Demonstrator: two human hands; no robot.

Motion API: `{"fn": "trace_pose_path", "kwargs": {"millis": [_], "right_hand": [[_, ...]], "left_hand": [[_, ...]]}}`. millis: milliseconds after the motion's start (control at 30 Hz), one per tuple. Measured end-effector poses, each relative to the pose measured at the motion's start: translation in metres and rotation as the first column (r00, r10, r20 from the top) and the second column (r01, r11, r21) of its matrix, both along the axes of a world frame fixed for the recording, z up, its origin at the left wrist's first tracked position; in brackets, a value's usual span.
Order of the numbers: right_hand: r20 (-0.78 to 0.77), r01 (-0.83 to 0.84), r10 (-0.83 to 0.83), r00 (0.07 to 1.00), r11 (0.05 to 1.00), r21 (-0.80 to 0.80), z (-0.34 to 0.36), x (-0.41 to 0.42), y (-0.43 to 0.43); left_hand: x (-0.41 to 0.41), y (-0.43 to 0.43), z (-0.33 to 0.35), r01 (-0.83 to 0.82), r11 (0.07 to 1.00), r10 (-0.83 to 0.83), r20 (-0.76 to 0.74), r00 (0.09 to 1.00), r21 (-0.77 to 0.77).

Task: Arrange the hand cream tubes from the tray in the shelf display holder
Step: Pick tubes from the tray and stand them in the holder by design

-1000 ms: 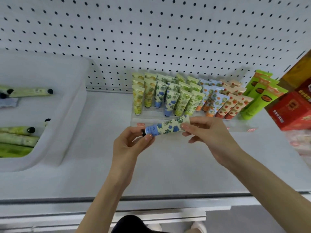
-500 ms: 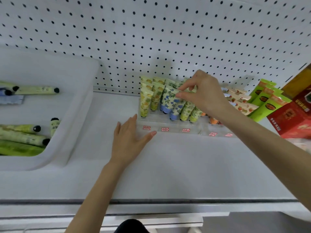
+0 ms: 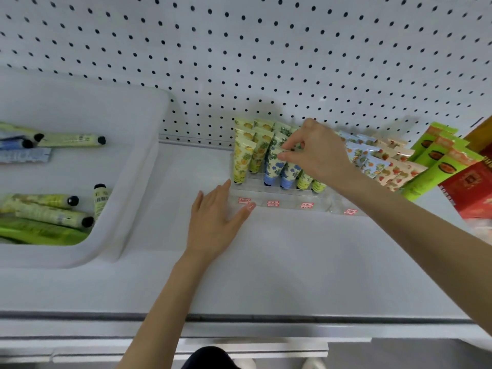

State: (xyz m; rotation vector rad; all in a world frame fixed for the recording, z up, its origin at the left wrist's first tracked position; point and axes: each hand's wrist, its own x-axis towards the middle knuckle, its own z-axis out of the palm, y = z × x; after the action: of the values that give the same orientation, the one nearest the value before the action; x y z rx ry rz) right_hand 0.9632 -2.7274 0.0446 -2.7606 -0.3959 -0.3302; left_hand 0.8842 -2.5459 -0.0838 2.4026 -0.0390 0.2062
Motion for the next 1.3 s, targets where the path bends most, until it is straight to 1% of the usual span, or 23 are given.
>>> {"fn": "trace_pose_path", "kwargs": {"millis": [267, 433, 600, 733, 967, 1167, 1300], "right_hand": [[-0.010, 0.010, -0.010, 1.000, 1.000, -0.023, -0.003, 0.001, 0.002], [-0.013, 0.000, -0.001, 1.000, 0.999, -0.048, -0.002, 0.001, 0.002], [0.004, -0.002, 0.002, 1.000, 0.997, -0.072, -0.002, 0.001, 0.000], [0.006, -0.004, 0.004, 1.000, 0.996, -0.090, -0.002, 0.002, 0.000], [0.005, 0.005, -0.004, 1.000, 0.992, -0.125, -0.001, 0.003, 0.000], [-0.023, 0.002, -0.004, 1.000, 0.995, -0.101, 0.003, 0.003, -0.001], [-0.012, -0.008, 0.007, 1.000, 0.996, -0.089, 0.005, 0.003, -0.001]], "left_hand": [[0.002, 0.000, -0.003, -0.006, 1.000, 0.006, 0.002, 1.000, 0.014], [-0.002, -0.002, 0.003, -0.012, 0.999, 0.013, 0.043, 0.999, -0.043], [0.000, -0.001, 0.002, 0.006, 1.000, -0.006, 0.027, 1.000, -0.023], [-0.002, -0.002, 0.006, -0.001, 0.998, 0.004, 0.046, 0.999, -0.063], [-0.004, -0.003, 0.008, -0.014, 0.997, 0.016, 0.029, 0.999, -0.069], [-0.004, -0.002, 0.008, -0.014, 0.996, 0.016, 0.021, 1.000, -0.092], [-0.002, -0.002, 0.009, -0.011, 0.996, 0.013, 0.024, 1.000, -0.093]]}}
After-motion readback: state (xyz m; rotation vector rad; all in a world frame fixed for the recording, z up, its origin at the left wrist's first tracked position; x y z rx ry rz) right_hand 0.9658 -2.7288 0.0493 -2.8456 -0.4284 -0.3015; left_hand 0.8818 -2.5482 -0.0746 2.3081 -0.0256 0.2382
